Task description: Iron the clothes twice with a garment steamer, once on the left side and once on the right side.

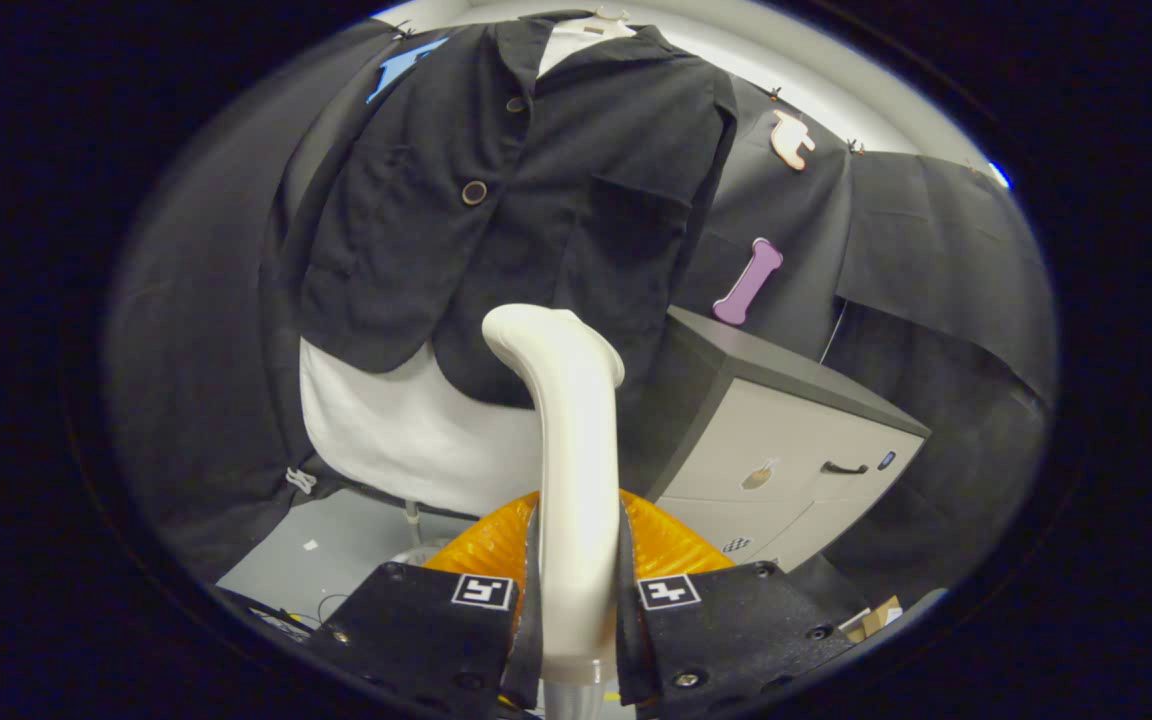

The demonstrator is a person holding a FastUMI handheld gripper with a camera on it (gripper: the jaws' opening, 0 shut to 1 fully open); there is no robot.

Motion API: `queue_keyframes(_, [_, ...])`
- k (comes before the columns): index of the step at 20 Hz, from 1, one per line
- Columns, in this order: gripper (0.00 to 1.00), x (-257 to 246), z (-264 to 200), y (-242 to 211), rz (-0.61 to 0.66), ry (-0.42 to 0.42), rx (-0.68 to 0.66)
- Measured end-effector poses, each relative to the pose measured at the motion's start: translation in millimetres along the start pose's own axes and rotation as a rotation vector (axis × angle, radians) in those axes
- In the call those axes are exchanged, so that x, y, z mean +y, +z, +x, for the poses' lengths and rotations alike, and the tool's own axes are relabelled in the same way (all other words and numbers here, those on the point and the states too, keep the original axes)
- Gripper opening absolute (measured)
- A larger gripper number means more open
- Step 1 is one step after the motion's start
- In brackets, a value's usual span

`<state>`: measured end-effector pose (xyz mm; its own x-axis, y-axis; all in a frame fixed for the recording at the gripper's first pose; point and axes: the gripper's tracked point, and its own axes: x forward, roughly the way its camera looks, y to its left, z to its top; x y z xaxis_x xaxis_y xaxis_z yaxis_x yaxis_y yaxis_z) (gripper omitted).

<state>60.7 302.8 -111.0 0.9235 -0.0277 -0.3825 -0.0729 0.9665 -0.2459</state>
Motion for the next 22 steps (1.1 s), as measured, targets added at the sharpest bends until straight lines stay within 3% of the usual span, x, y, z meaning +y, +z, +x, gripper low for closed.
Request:
queue_keyframes(8, [0.32,6.7,-1.8,-24.2,-0.030,0.023,0.024])
queue_keyframes(17, [0.32,6.6,-49.4,43.1,0.035,0.051,-0.141])
queue_keyframes(22, [0.32,0.3,-66.4,113.4,0.084,0.065,-0.268])
